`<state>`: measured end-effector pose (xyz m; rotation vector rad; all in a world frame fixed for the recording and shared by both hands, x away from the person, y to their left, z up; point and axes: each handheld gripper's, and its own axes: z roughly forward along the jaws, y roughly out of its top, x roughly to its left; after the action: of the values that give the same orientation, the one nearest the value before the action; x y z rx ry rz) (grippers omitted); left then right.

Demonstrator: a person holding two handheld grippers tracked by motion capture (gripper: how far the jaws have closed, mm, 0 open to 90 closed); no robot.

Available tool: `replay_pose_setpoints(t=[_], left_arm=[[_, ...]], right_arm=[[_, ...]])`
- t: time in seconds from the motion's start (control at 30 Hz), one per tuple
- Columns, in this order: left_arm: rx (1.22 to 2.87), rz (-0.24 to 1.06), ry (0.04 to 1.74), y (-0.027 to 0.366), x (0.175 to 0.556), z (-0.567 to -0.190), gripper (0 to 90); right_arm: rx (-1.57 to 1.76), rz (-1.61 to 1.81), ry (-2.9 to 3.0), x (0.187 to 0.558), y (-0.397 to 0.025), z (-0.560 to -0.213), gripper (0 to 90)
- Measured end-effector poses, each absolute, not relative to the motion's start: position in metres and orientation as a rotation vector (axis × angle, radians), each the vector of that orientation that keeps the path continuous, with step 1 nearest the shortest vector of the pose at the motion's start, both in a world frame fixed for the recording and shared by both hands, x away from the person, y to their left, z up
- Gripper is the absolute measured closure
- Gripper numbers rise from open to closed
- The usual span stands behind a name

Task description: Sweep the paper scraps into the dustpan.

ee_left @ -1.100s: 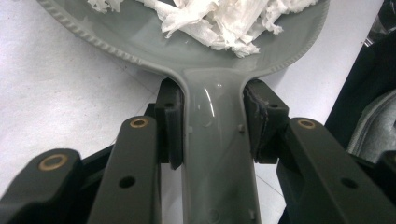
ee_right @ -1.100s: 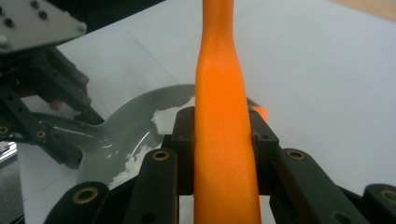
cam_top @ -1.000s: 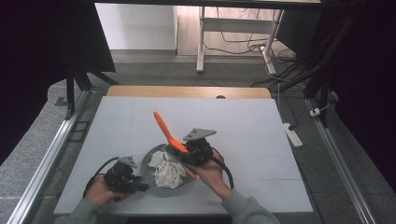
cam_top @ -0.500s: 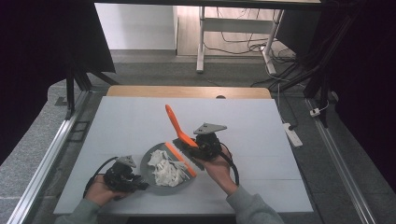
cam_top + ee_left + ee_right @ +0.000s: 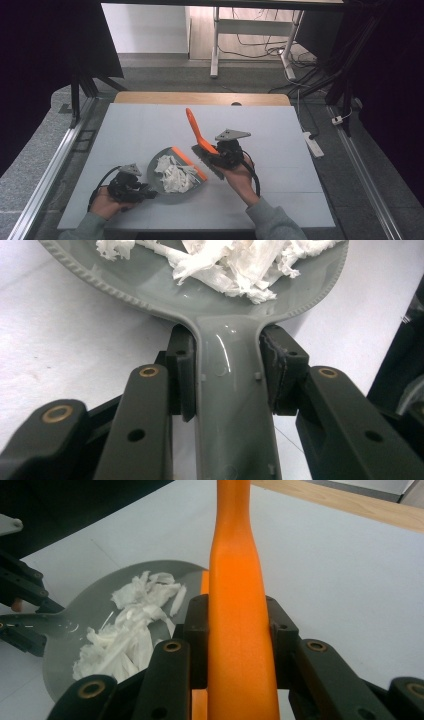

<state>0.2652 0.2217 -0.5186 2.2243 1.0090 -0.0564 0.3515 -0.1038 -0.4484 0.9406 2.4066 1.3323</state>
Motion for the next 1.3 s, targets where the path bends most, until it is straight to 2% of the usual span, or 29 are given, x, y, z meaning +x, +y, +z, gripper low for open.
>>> replay_pose_setpoints(t=[0.67,1.3], left_arm=[[2.089,0.058,1.108,0.232,0.275,-0.51,61.5],[1.907,0.14,1.266,0.244,0.258,-0.506,61.5]], right_arm=[[0.979,1.406,2.314,0.353,-0.155,-0.438,70.2],[1.036,1.456,2.282,0.351,-0.195,-0.444,70.2]])
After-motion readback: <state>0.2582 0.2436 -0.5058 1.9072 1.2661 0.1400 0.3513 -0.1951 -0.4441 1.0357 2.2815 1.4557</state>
